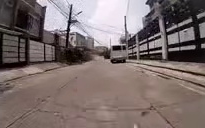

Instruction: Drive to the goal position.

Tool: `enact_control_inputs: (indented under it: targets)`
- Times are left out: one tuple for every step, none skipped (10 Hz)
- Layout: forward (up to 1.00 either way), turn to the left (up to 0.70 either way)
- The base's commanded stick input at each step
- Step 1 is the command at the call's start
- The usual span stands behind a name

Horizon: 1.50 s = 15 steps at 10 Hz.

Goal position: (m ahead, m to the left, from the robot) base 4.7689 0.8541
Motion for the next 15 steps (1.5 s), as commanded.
enact_control_inputs:
  targets:
    - [0.85,0.0]
    - [0.85,0.0]
    - [0.85,0.0]
    - [0.85,0.0]
    - [0.85,0.0]
    - [0.85,0.0]
    - [0.85,0.0]
    - [0.85,0.0]
    - [0.85,0.0]
    - [0.85,0.0]
    - [0.85,0.0]
    - [0.85,0.0]
    - [0.85,0.0]
    - [0.85,0.0]
    - [0.85,0.0]
